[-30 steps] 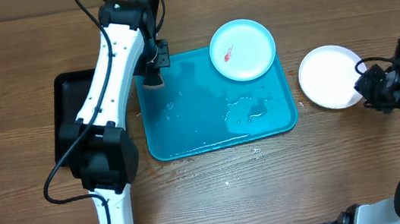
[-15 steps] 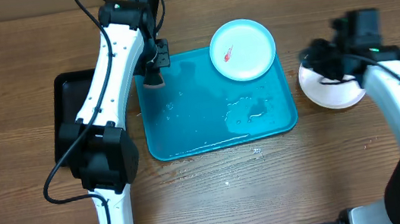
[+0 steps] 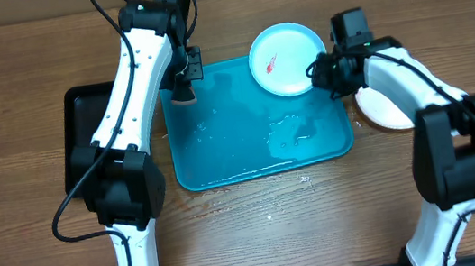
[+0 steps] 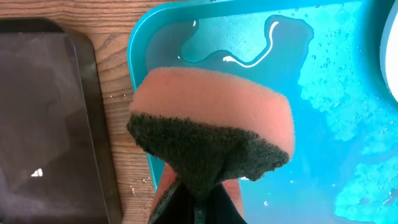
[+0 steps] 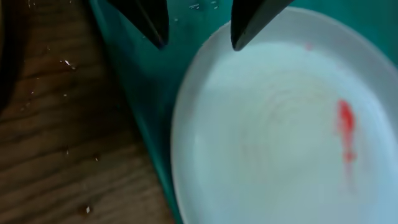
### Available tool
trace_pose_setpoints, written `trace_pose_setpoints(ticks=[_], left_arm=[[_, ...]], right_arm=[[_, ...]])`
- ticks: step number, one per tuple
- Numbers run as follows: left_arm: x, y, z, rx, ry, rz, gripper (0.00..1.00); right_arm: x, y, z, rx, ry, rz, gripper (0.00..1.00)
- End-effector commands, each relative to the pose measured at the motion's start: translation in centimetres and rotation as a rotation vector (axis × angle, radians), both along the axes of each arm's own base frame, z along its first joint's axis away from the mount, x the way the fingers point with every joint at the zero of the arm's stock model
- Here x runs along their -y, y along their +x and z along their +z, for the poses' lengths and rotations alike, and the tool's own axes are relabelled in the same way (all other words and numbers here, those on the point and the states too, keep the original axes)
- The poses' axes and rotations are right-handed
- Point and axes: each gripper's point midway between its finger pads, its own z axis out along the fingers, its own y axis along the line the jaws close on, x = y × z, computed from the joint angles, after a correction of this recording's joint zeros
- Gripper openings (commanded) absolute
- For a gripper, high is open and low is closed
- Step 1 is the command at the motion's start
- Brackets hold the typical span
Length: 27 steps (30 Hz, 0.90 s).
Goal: Clean dirty plates on tray and stack at the side
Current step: 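Move the right gripper back to the light-blue plate and grip its edge, then slide the light-blue plate to the tray center with the right gripper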
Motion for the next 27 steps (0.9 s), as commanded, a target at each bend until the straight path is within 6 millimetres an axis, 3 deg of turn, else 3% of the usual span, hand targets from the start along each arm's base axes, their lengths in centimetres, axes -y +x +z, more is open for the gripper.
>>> trace_pose_setpoints(ticks=[1, 9, 16, 21, 24, 27], left_arm=[[0.4, -0.2, 0.3, 0.005, -0.009, 0.002, 0.04], [0.4, -0.1, 0.3, 0.007, -0.009, 0.001, 0.04], [0.4, 0.0, 0.3, 0.011, -0.01, 0.001, 0.04], [0.5, 0.2, 0.3, 0.018, -0.012, 0.001, 0.04], [0.5, 0.3, 0.3, 0.022, -0.014, 0.001, 0.04], [0.5, 0.2, 0.3, 0.021, -0.013, 0.001, 0.04]], right_arm=[[-0.3, 0.5, -0.5, -0.003, -0.016, -0.001, 0.33], [-4.2, -1.2, -1.9, -0.052, -0.022, 0.088, 0.18], [-7.3, -7.0, -2.9, -0.232, -0.051, 0.193, 0.06], [-8.4, -10.3, -3.0, -0.337, -0.066, 0.255, 0.07], [-8.6, -10.1, -3.0, -0.316, -0.072, 0.308, 0.17], [-8.9, -8.7, -2.9, -0.226, -0.083, 0.439, 0.28]])
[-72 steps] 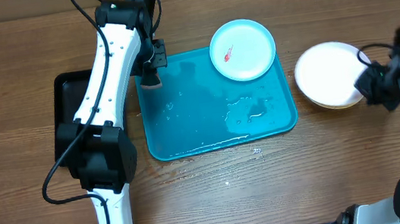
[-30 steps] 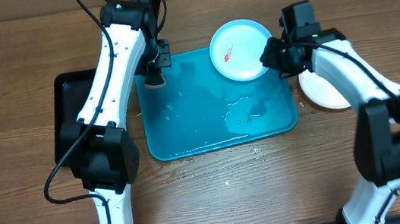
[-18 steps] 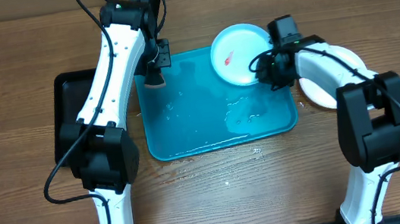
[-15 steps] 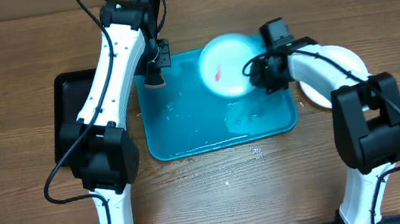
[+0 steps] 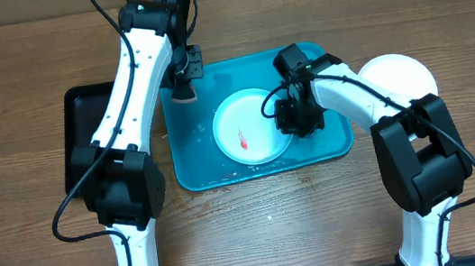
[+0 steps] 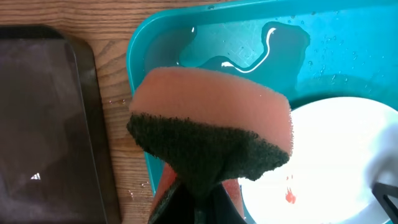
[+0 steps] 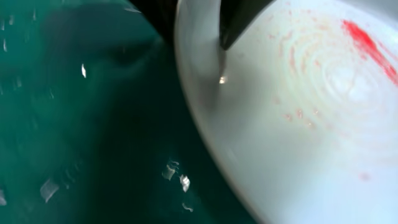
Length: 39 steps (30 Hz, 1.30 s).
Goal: Clean dirty plates on tray and stack at the side
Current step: 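Slide the light-blue plate to the tray center with the right gripper, then scrub the light-blue plate with the sponge in the left gripper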
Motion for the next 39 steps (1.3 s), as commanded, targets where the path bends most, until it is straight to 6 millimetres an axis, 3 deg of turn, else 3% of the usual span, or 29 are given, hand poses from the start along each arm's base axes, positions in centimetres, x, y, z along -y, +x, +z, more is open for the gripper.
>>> trace_pose_setpoints(ticks=[1, 4, 9, 14, 19, 24, 27, 34, 39], left_arm=[[0.4, -0.1, 0.3, 0.006, -0.009, 0.001, 0.04], [0.4, -0.1, 0.3, 0.006, -0.009, 0.001, 0.04], [0.4, -0.1, 0.3, 0.006, -0.009, 0.001, 0.04], [0.4, -0.1, 0.3, 0.007, -0.009, 0.001, 0.04], [0.4, -0.1, 0.3, 0.006, -0.009, 0.001, 0.04], [0.5, -0.2, 0.3, 0.006, -0.011, 0.001, 0.04], [0.6, -0.2, 0.3, 0.004, -0.014, -0.001, 0.04], [2.1, -0.6, 0.2, 0.0, -0.034, -0.029, 0.04], [3.2, -1.0, -1.0, -0.011, -0.031, -0.056, 0.04]], right_arm=[[0.1, 1.2, -0.4, 0.074, -0.001, 0.168, 0.34], [0.3, 2.8, -0.3, 0.163, -0.032, 0.258, 0.4], [0.0, 4.5, -0.3, 0.246, -0.045, 0.324, 0.41], [-0.4, 5.3, -0.6, 0.279, -0.039, 0.333, 0.28], [-0.2, 4.9, -0.7, 0.257, -0.041, 0.311, 0.17], [0.0, 4.3, -0.9, 0.21, -0.038, 0.212, 0.13], [0.1, 3.8, -1.0, 0.175, -0.033, 0.132, 0.04], [0.1, 2.1, -1.3, 0.069, -0.014, -0.044, 0.04], [0.4, 1.6, -1.5, 0.029, -0.018, -0.156, 0.04]])
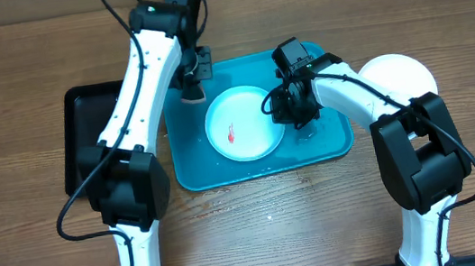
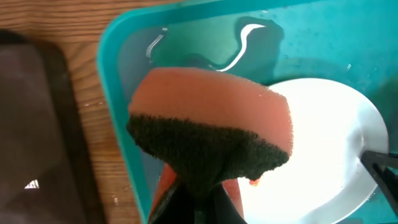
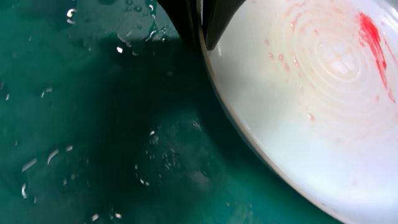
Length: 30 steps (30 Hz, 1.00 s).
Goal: Clean dirty plates on tray and stack at the side
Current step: 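Scrub the light-blue plate with the sponge in the left gripper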
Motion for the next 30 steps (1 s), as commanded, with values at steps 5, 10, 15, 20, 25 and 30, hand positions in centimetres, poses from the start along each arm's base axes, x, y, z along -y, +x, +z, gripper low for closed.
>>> trace_pose_setpoints(ticks=[5, 10, 15, 20, 25, 30], left_arm=[[1.5, -1.4, -2.6, -0.045, 0.0, -0.029, 0.04], [1.9, -2.4, -4.8, -0.083, -0.001, -0.046, 0.04], [2.6, -3.3, -6.3, -0.119, -0.041, -0.077, 0.04], [3.2, -3.9, -7.4, -0.141, -0.073, -0.101, 0.04], [3.5, -3.8, -7.8, -0.132, -0.075, -0.105, 0.04], [3.8, -3.7, -7.9, -0.128, -0.077, -0.11, 0.04]], right_arm=[[1.1, -1.5, -1.9, -0.076, -0.044, -0.116, 0.04], [1.3, -2.1, -2.9, -0.079, -0.045, -0.115, 0.04], [1.4, -2.3, -3.2, -0.081, -0.046, -0.115, 0.04], [1.4, -2.2, -3.2, -0.076, -0.043, -0.115, 0.04], [1.2, -2.2, -3.2, -0.078, -0.036, -0.114, 0.04], [0.7, -2.5, -3.2, -0.084, -0.035, -0.108, 0.04]])
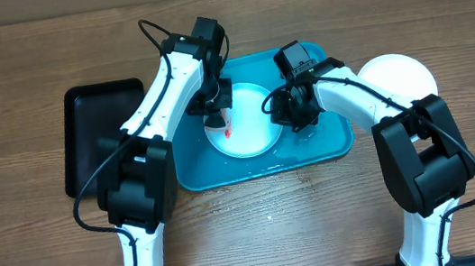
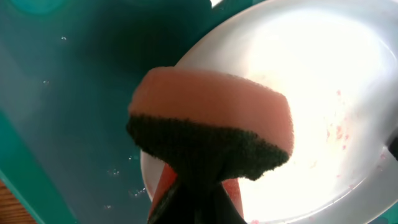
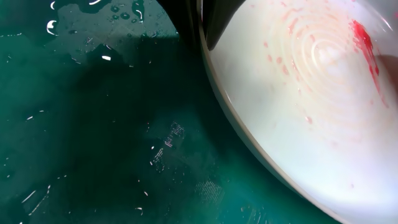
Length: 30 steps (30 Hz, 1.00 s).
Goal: Clean dirty plates on tray and stack at the side
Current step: 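Scrub the light-blue plate with the sponge in the left gripper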
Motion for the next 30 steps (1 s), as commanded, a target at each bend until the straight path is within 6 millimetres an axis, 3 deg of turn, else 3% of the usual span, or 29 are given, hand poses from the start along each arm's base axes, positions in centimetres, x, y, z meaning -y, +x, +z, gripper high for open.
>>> trace_pose_setpoints(ticks=[1, 9, 24, 30], left_arm=[[0.7, -0.4, 0.0, -0.004, -0.016, -0.033, 0.04], [0.6, -1.0, -0.4, -0.022, -0.004, -0.036, 0.04], [-1.2, -1.6, -1.3, -0.037, 0.088, -0.015, 0.04], [-0.6, -1.9, -1.4, -0.051, 0.055, -0.017, 0.04]], right_arm=[[0.9, -2.5, -3.0, -0.084, -0.076, -0.015, 0.04], [-1.0, -3.2, -3.0, -0.073, -0.077, 0.033, 0.04], [-1.1, -3.3, -3.0, -0.073, -0.076, 0.037, 0.04], [-1.1, -3.3, -3.0, -0.074, -0.076, 0.037, 0.04]])
